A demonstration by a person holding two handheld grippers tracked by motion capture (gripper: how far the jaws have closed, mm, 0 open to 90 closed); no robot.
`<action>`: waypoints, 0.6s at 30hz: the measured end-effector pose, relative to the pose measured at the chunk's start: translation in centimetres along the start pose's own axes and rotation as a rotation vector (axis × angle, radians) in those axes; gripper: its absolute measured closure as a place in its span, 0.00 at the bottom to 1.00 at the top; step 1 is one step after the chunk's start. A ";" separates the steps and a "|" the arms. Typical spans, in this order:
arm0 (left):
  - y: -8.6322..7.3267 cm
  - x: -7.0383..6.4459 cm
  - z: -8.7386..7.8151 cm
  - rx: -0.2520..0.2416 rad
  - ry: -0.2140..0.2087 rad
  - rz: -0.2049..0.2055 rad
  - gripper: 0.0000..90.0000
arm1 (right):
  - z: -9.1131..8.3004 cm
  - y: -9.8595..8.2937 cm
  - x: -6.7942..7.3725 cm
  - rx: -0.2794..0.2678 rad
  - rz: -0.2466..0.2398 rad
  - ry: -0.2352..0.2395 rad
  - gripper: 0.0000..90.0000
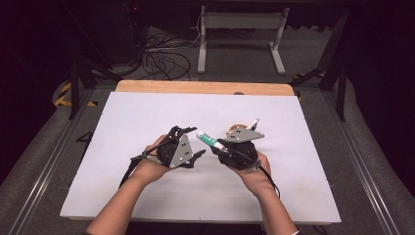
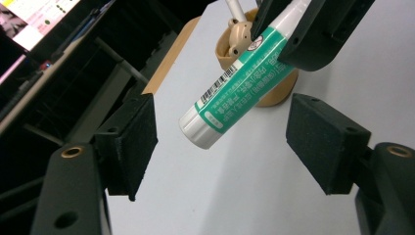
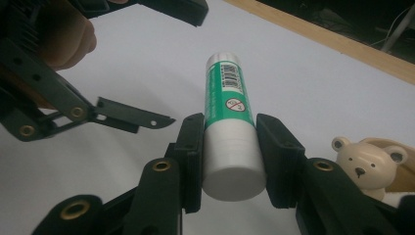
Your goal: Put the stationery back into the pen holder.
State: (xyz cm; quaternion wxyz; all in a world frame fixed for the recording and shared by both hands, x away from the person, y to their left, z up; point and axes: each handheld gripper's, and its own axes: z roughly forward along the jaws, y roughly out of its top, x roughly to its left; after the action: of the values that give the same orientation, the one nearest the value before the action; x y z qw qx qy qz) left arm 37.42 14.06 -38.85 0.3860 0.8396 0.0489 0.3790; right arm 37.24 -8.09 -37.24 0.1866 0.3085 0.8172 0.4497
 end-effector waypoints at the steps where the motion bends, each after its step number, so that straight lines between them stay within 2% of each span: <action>1: 0.1 -0.1 0.1 0.008 0.002 0.016 0.32 | 0.0 0.0 0.0 0.002 -0.001 0.003 0.73; 2: 0.1 -0.3 0.3 0.016 0.005 0.023 0.32 | 0.0 0.0 0.1 0.001 0.001 0.006 0.73; 5: 0.3 -0.6 0.6 0.033 0.013 0.078 0.35 | 0.0 0.0 0.1 0.001 0.006 0.017 0.73; 11: 0.5 -1.1 1.0 0.052 0.029 0.136 0.40 | 0.1 0.0 0.2 0.005 0.011 0.037 0.73; 14: 0.6 -1.2 1.0 0.067 0.027 0.186 0.43 | 0.2 0.0 0.3 0.008 0.010 0.043 0.73; 18: 0.6 -1.5 1.2 0.060 0.025 0.201 0.52 | 0.3 0.0 0.4 0.013 0.010 0.054 0.73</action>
State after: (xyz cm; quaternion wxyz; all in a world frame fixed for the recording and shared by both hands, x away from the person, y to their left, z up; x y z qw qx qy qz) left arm 37.00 12.37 -39.84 0.3202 0.8466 -0.0193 0.4248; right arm 37.13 -7.64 -37.40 0.1602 0.3017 0.8231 0.4537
